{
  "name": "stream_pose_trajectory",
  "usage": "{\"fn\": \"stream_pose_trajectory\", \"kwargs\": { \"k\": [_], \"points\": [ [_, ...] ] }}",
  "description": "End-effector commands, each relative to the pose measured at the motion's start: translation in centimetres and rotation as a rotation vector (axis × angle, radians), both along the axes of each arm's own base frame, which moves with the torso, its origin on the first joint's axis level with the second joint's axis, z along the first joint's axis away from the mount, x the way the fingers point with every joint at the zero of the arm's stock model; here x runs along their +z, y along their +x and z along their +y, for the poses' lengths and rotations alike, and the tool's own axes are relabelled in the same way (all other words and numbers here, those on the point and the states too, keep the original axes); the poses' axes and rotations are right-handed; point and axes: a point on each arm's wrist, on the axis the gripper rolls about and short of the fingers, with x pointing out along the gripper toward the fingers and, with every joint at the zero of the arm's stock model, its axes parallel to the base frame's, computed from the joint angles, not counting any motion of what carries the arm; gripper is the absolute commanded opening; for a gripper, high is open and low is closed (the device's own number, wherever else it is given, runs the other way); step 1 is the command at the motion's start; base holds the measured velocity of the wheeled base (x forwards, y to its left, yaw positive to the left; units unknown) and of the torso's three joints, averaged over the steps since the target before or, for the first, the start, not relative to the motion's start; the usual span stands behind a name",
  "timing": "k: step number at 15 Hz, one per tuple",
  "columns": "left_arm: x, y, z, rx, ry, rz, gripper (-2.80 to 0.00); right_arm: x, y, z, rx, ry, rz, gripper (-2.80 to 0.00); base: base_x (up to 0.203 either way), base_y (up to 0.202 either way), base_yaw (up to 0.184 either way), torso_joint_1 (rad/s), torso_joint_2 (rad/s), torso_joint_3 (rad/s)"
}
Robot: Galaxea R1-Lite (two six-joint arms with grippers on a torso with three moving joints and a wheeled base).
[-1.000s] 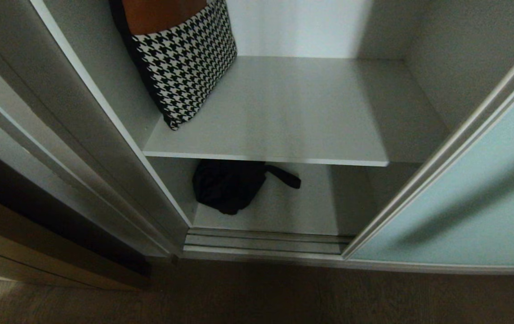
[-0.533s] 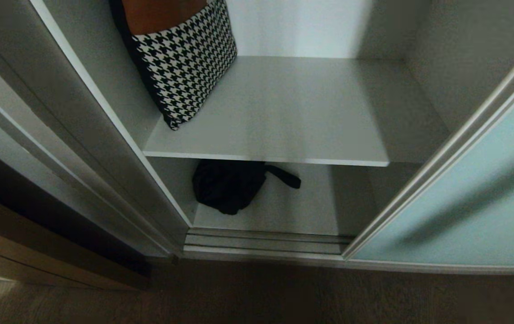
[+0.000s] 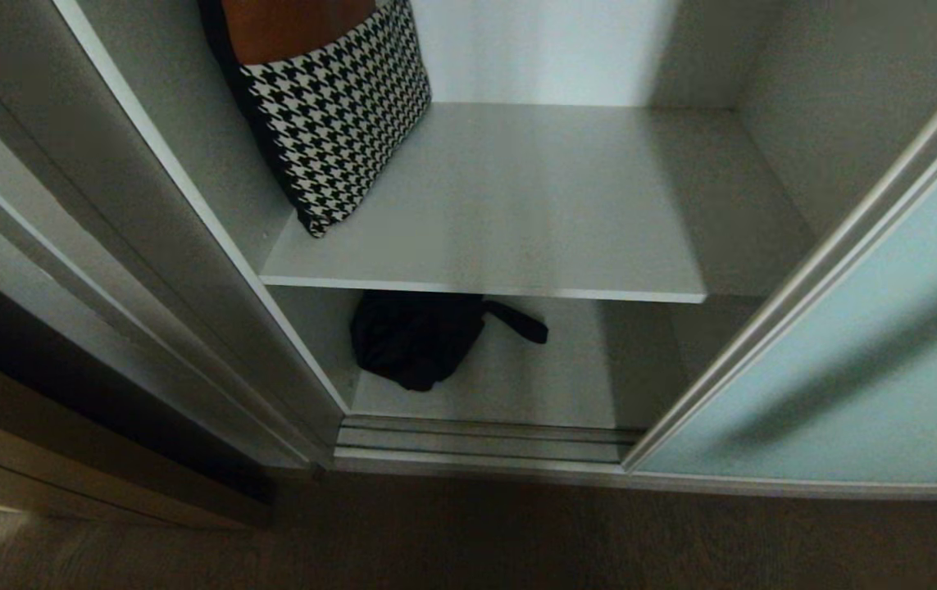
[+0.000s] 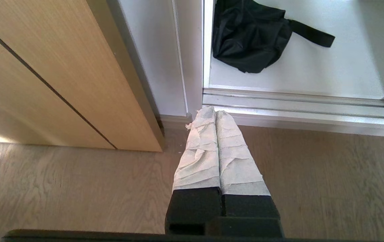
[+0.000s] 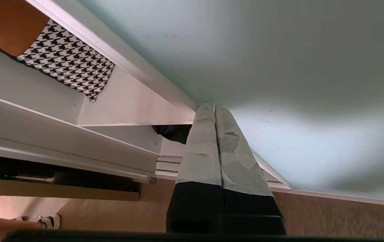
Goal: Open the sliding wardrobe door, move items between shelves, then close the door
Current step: Close the door
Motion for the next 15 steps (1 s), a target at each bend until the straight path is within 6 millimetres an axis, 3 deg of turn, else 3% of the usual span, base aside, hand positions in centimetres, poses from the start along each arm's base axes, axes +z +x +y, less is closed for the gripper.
{"fn": "stream_pose_trajectory", "kwargs": {
  "k": [1, 10, 14, 15],
  "points": [
    [0.0, 0.0, 0.0, 0.001, 0.0, 0.001, -2.8, 0.0, 0.0, 0.4, 0.037, -0.001, 0.005, -2.8, 0.0, 0.0, 0.0, 0.0, 0.0, 0.0],
    [0.0, 0.0, 0.0, 0.001, 0.0, 0.001, -2.8, 0.0, 2.3, 5.2, 0.278, -0.062, 0.017, -2.8, 0.0, 0.0, 0.0, 0.0, 0.0, 0.0],
    [0.0, 0.0, 0.0, 0.001, 0.0, 0.001, -2.8, 0.9, 0.5, 7.8, 0.436, -0.07, -0.029, -2.8, 0.0, 0.0, 0.0, 0.0, 0.0, 0.0],
    [0.0, 0.0, 0.0, 0.0, 0.0, 0.001, -2.8, 1.4, -0.7, 7.4, 0.455, -0.063, -0.058, -2.8, 0.0, 0.0, 0.0, 0.0, 0.0, 0.0]
  ]
}}
